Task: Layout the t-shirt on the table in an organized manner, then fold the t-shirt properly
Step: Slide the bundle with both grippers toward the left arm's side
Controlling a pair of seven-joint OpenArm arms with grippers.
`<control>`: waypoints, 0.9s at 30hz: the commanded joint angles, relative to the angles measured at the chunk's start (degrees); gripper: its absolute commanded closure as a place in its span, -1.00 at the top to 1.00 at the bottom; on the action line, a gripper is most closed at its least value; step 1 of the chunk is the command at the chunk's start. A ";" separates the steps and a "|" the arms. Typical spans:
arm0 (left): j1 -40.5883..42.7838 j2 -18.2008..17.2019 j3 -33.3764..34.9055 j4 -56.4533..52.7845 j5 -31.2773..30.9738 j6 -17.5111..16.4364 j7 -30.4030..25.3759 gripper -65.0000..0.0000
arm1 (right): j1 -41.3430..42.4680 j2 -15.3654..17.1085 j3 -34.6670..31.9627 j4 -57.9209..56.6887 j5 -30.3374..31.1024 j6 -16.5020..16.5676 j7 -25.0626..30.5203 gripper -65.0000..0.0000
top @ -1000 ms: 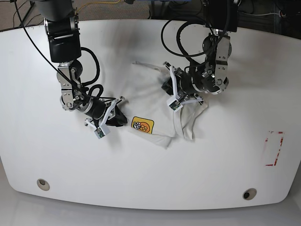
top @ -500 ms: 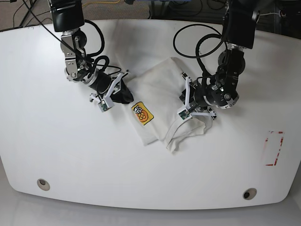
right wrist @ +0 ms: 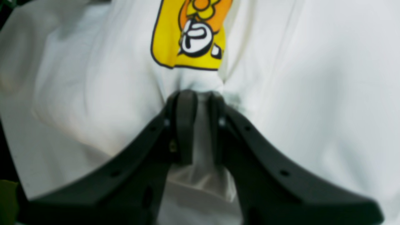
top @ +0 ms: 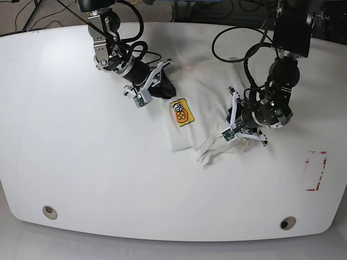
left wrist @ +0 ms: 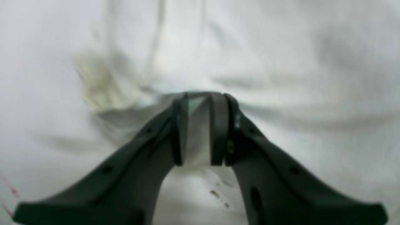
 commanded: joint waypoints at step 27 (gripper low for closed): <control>7.98 15.41 -13.85 14.49 -0.24 0.12 -1.08 -0.69 | -1.90 -0.96 1.02 19.21 -2.08 -5.47 -17.05 -0.73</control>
